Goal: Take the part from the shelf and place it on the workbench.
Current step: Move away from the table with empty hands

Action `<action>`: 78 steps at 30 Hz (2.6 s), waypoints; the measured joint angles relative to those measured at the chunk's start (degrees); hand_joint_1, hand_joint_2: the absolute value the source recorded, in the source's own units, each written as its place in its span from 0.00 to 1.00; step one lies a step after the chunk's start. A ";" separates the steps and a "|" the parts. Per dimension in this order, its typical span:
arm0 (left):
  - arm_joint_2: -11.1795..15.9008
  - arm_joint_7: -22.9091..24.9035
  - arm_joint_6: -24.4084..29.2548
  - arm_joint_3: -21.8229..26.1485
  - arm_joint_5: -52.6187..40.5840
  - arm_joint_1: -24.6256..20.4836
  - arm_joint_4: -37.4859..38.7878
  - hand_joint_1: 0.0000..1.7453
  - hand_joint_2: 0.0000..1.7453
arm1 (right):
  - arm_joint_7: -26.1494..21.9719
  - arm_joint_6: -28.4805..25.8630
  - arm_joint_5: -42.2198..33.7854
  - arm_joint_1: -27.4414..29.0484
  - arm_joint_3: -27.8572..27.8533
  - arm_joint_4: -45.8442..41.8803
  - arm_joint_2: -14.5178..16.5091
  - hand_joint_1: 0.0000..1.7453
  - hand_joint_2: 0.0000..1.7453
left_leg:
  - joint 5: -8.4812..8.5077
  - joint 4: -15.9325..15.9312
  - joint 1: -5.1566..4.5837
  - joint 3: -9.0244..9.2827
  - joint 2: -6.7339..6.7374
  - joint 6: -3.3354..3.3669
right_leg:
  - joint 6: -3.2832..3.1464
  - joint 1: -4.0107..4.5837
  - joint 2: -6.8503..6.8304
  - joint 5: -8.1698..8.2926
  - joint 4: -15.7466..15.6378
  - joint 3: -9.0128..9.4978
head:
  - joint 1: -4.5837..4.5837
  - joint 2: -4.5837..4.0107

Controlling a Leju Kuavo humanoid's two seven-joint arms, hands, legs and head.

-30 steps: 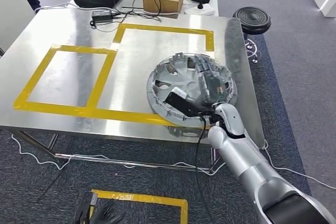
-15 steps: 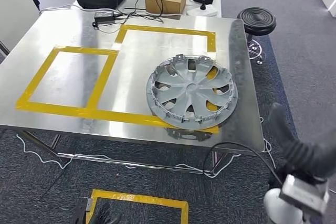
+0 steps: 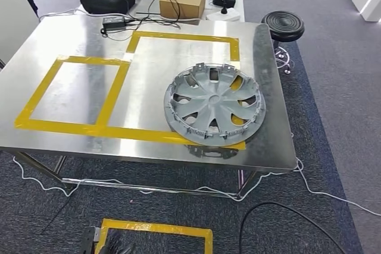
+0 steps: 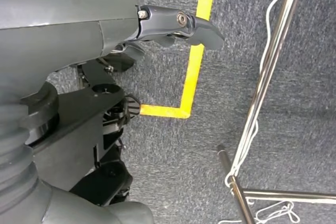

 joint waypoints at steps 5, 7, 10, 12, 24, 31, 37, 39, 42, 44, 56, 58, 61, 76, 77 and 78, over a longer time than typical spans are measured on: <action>-0.18 0.07 0.14 0.45 0.63 0.15 0.00 0.00 1.00 | -0.72 -0.01 -6.95 2.29 -5.11 -1.19 1.31 0.00 1.00 | 0.37 -0.17 0.22 -0.01 0.44 0.99 | 1.37 -0.33 -0.14 -7.62 13.89 -5.89 | 0.77 0.01; -0.28 0.09 0.17 0.86 1.09 0.29 0.00 0.00 1.00 | -1.41 0.05 -9.24 3.40 -9.70 -1.12 1.56 0.00 1.00 | 0.37 -0.17 0.23 0.03 0.57 0.99 | 1.52 -0.42 -0.16 -7.71 15.78 -6.30 | 0.90 0.01; -0.53 0.10 0.18 1.39 1.52 0.36 -0.04 0.00 1.00 | -1.83 0.11 -9.06 4.23 -16.51 -1.00 1.72 0.00 1.00 | 0.32 -0.12 0.16 0.23 0.57 0.65 | 1.52 -0.66 -0.23 -3.15 5.14 -0.18 | 1.01 0.01; -0.65 0.11 0.16 1.62 1.72 0.42 -0.11 0.00 1.00 | -1.41 0.12 -8.32 3.91 -20.92 -0.94 1.76 0.00 1.00 | 0.32 -0.10 -0.04 0.29 0.54 0.02 | 1.04 -0.65 -0.11 -1.87 0.23 2.49 | 1.03 0.01; -0.86 -0.63 0.00 2.84 2.11 0.59 -0.28 0.00 1.00 | 8.42 0.15 -31.37 3.13 -40.01 5.28 2.40 0.00 1.00 | -3.64 11.10 0.00 -5.02 0.57 -1.39 | -1.51 -0.46 -0.10 -1.02 -0.73 2.14 | 0.48 0.00; -1.09 -0.74 -0.04 3.24 2.47 0.63 -0.49 0.00 1.00 | 2.95 0.08 -42.37 1.17 -50.08 14.94 2.68 0.00 1.00 | 0.24 -0.38 0.05 0.22 0.38 0.35 | 0.49 -0.16 -0.07 -1.20 -0.42 1.67 | 0.25 0.01; -1.31 -0.75 -0.03 3.75 2.56 0.74 -0.64 0.00 1.00 | 2.60 0.08 -45.21 -0.08 -54.85 23.65 2.79 0.00 1.00 | 0.42 -0.55 0.11 0.28 0.54 1.07 | 1.87 -0.57 -0.22 -8.87 16.07 -5.78 | 1.30 0.01; -1.33 -0.75 -0.03 3.79 2.56 0.76 -0.67 0.00 1.00 | 2.57 0.08 -45.28 -0.30 -55.56 24.99 2.81 0.00 1.00 | 0.34 -0.54 0.17 0.50 0.52 0.96 | 1.89 -0.79 -0.24 -5.97 11.90 -3.59 | 1.32 0.01; -1.37 -0.75 -0.02 3.79 2.56 0.73 -0.72 0.00 1.00 | 2.49 0.08 -45.28 -0.69 -56.26 26.34 2.82 0.00 1.00 | 0.08 -0.46 0.05 0.85 0.40 0.22 | 1.54 -0.99 -0.15 -1.86 0.74 2.18 | 1.40 0.01; -1.38 -0.75 -0.03 3.80 2.58 0.72 -0.76 0.00 1.00 | 3.12 0.08 -44.52 -1.02 -56.76 27.30 2.83 0.00 1.00 | 0.15 -0.55 -0.06 0.83 0.31 -0.47 | 0.72 -0.74 0.01 -1.68 -0.47 2.72 | 1.40 0.01; -1.57 -0.66 0.04 4.69 3.48 0.86 -0.83 0.00 1.00 | -0.28 -0.03 -29.36 -14.19 -75.09 66.78 2.89 0.00 1.00 | -0.94 5.15 -0.22 -2.18 0.39 -0.91 | -1.16 -0.57 -0.39 -0.98 -0.91 2.35 | 0.47 0.01; -1.60 -0.64 0.04 4.70 3.53 0.75 -0.89 0.00 1.00 | -0.32 -0.03 -28.80 -15.40 -77.05 70.63 2.90 0.00 1.00 | 0.46 0.05 -0.37 0.19 0.40 -0.47 | -0.62 -0.40 -0.30 -0.98 -0.76 2.17 | 0.39 0.01; -1.66 -0.60 0.04 4.74 3.60 0.82 -0.94 0.00 1.00 | -0.34 -0.04 -28.52 -16.66 -78.92 74.24 2.90 0.00 1.00 | 0.61 -0.96 -0.45 0.29 0.42 0.29 | 0.43 -0.58 -0.27 -0.85 -0.93 1.96 | 0.35 0.01; -1.65 0.15 -0.74 5.72 3.54 0.86 -1.05 0.00 1.00 | 36.57 17.20 -10.97 -12.84 -64.60 92.19 2.63 0.00 1.00 | 0.36 -1.20 -0.22 1.10 0.31 -1.08 | -0.17 -0.82 -0.06 -1.34 -0.58 2.44 | 1.19 0.01; -1.56 0.15 -0.97 5.72 3.29 0.89 -1.05 0.00 1.00 | 37.53 21.34 -9.07 -12.46 -63.68 93.31 2.58 0.00 1.00 | -0.13 -0.68 -0.12 0.90 0.34 -1.39 | -0.60 -0.80 -0.12 -1.26 -0.62 2.39 | 1.12 0.01; -1.44 0.15 -1.33 5.72 3.11 0.91 -1.05 0.00 1.00 | 38.05 25.78 -7.29 -12.16 -62.90 94.49 2.49 0.00 1.00 | -1.24 0.81 -0.07 0.24 0.36 -1.66 | -1.01 -0.83 -0.17 -1.16 -0.69 2.35 | 0.99 0.01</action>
